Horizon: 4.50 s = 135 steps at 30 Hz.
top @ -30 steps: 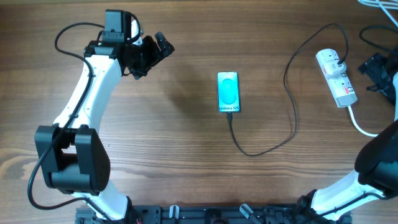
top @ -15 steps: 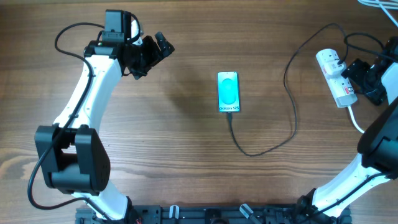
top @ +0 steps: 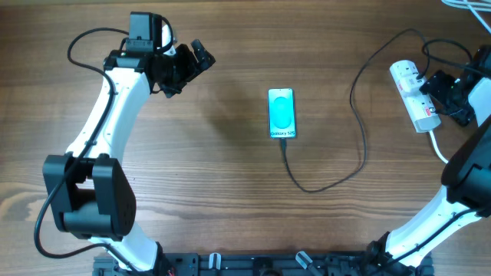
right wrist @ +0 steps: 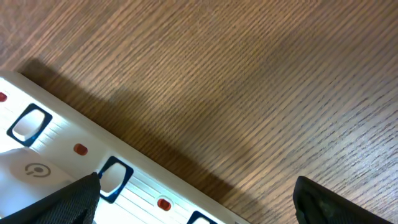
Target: Plug charger to phone and switch on socket
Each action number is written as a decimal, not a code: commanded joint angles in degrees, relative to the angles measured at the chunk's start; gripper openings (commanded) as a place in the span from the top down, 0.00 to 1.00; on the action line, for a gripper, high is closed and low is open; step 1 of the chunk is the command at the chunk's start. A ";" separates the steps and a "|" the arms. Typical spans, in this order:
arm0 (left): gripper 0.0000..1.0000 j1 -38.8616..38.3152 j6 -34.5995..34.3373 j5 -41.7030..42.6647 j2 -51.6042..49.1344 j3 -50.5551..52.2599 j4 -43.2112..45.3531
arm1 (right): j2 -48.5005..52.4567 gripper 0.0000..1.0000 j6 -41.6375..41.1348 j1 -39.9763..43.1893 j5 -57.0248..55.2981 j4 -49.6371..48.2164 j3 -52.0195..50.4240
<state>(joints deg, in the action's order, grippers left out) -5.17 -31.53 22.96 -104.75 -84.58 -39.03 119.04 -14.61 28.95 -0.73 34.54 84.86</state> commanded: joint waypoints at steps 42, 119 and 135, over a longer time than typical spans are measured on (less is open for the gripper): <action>0.00 0.20 1.31 -0.57 0.87 -0.04 0.07 | 3.54 0.01 1.07 0.02 4.11 2.43 -0.15; 0.00 0.20 1.31 -0.57 0.87 -0.04 0.07 | 4.37 0.03 5.09 0.72 6.32 -0.44 0.74; 0.00 0.20 1.31 -0.57 0.87 -0.04 0.07 | 4.39 0.02 5.62 0.52 11.52 -1.44 -0.09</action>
<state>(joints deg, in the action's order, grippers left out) -5.17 -31.53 22.94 -104.75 -84.58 -39.03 121.67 -9.32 30.02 7.90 32.69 85.49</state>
